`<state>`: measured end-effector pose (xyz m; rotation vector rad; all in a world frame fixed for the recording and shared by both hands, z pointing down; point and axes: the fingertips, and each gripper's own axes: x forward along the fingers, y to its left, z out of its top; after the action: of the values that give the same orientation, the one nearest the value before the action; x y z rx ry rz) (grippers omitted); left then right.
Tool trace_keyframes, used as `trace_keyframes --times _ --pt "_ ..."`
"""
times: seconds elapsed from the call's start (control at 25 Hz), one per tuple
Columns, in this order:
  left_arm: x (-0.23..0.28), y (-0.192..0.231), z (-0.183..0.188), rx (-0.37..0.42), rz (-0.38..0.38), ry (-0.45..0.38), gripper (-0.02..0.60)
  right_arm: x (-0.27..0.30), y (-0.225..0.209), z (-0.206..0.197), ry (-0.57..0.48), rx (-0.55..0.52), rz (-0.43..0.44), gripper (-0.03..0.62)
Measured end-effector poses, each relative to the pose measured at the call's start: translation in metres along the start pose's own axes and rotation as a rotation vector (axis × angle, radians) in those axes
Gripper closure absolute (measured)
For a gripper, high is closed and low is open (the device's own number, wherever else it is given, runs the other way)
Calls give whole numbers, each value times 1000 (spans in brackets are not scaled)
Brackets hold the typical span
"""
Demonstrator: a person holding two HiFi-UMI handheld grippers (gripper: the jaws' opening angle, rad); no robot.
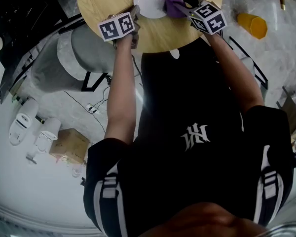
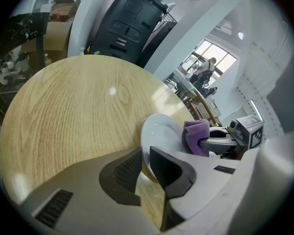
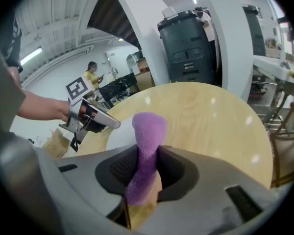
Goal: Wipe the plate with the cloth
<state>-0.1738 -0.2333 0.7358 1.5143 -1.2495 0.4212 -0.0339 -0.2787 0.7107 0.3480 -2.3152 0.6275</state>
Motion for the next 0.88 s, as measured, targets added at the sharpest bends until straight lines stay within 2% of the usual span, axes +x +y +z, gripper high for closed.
trace_keyframes --times 0.12,0.24,0.4,0.52,0.6,0.72,0.88 --pt "0 0 0 0 2 1 525 -8 -9 0 -7 22 -20 488" --pt "0 0 -1 -3 3 -1 525 -14 -4 18 -61 43 -8 490" --pt "1 0 -2 -7 3 -6 525 1 31 52 -119 55 106 489" --pt "2 -2 0 -13 1 -13 525 36 64 57 -83 67 213 490" --pt "2 -3 0 -14 2 -15 525 55 74 52 -54 72 240 488" --pt "3 -3 0 -11 -1 -13 525 61 60 39 -12 33 181 488" --pt "2 -3 -1 -8 -9 -10 525 39 22 20 44 -37 86 488"
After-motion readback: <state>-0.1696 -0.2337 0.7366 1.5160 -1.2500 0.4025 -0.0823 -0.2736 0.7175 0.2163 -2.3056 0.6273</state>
